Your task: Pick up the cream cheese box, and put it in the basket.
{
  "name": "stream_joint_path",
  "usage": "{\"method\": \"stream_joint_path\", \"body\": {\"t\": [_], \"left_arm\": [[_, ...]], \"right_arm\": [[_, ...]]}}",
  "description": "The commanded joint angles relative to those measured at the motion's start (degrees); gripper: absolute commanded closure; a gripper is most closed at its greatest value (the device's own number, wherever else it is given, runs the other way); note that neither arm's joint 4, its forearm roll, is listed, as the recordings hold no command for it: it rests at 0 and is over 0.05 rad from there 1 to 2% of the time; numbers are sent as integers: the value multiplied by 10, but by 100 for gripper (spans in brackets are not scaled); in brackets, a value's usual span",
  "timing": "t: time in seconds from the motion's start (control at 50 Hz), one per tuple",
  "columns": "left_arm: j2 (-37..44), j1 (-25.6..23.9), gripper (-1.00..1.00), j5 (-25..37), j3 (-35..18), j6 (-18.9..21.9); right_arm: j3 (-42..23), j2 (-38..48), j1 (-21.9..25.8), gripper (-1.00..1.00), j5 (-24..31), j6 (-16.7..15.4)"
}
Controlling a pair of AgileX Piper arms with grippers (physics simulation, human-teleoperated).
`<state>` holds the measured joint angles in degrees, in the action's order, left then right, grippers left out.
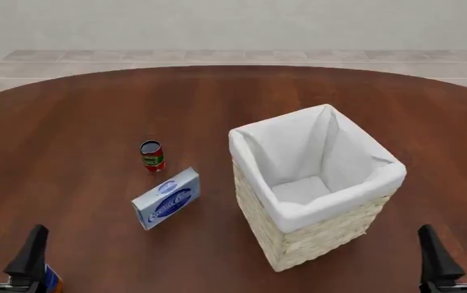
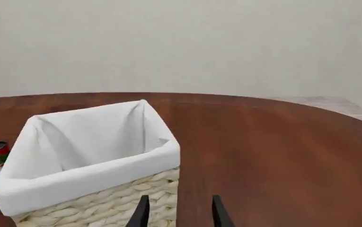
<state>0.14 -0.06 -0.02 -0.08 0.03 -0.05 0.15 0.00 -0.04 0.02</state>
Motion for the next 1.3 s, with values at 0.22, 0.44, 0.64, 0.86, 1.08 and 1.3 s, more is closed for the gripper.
{"method": "stream_joint_path", "body": {"t": [0.22, 0.44, 0.64, 0.86, 1.08, 1.3], "left_arm": [[19, -2, -100, -16, -1, 2], [20, -2, -100, -16, -1, 1], [33, 1, -100, -23, -4, 3], [55, -6, -100, -31, -28, -12], [91, -18, -100, -50, -62, -25], [130, -38, -100, -71, -83, -29]], "right_arm": [[-2, 2, 3, -100, 1, -6], [-3, 2, 4, -100, -1, -12], [-3, -1, 9, -100, -2, -26], [-3, -1, 10, -100, -2, -27], [-3, 0, 16, -100, -2, -31], [-3, 1, 20, -100, -3, -33]]}}
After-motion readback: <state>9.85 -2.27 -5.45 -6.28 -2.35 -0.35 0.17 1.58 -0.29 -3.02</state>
